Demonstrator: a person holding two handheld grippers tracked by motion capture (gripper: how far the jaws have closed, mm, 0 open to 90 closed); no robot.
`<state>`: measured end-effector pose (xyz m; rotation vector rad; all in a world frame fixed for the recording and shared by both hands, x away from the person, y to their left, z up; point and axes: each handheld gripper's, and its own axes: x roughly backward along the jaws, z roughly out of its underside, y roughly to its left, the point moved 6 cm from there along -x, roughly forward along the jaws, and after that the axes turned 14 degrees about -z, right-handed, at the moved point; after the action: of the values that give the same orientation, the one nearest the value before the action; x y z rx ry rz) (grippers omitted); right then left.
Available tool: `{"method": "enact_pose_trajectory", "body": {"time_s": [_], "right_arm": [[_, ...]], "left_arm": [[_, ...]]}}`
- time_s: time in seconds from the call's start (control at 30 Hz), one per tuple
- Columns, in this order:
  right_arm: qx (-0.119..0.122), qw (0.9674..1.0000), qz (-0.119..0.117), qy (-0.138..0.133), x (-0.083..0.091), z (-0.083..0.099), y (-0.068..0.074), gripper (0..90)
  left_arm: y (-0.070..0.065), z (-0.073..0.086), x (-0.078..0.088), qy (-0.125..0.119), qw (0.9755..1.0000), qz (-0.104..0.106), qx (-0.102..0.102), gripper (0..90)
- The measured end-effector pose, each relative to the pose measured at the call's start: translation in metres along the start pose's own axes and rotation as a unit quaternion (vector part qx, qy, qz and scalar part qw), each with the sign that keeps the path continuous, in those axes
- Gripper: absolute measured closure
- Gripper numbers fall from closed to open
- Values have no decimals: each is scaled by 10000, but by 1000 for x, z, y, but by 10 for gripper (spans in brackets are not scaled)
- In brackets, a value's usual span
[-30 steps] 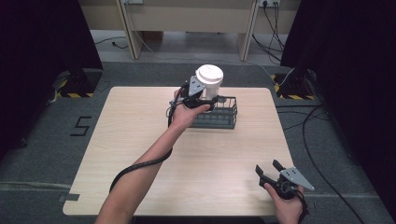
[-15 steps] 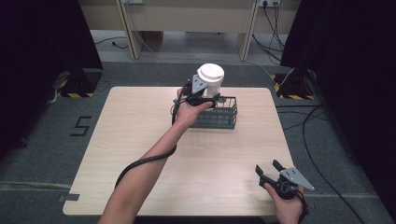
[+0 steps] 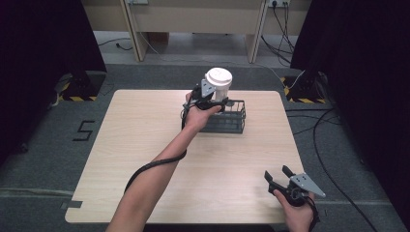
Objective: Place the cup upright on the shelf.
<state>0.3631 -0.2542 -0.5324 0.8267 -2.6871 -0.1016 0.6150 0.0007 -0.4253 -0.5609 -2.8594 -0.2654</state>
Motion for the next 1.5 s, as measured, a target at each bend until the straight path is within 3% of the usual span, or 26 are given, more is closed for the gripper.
{"method": "enact_pose_trajectory", "body": {"time_s": [0.37, 0.93, 1.33, 1.5], "right_arm": [[19, 10000, -17, 21, 0, 0, 0, 247], [21, 10000, -25, 23, 0, 0, 0, 247], [32, 10000, -34, 55, -1, 0, 1, 247], [34, 10000, -38, 57, -1, 0, 1, 246]], "left_arm": [[-2, 16, -10, 202, 9997, -55, 115, 174], [-12, 37, -18, 530, 9985, -71, 68, 171], [-10, 40, -14, 544, 9984, -69, 142, 166], [-9, 42, -9, 478, 9988, -117, 44, 145]]}}
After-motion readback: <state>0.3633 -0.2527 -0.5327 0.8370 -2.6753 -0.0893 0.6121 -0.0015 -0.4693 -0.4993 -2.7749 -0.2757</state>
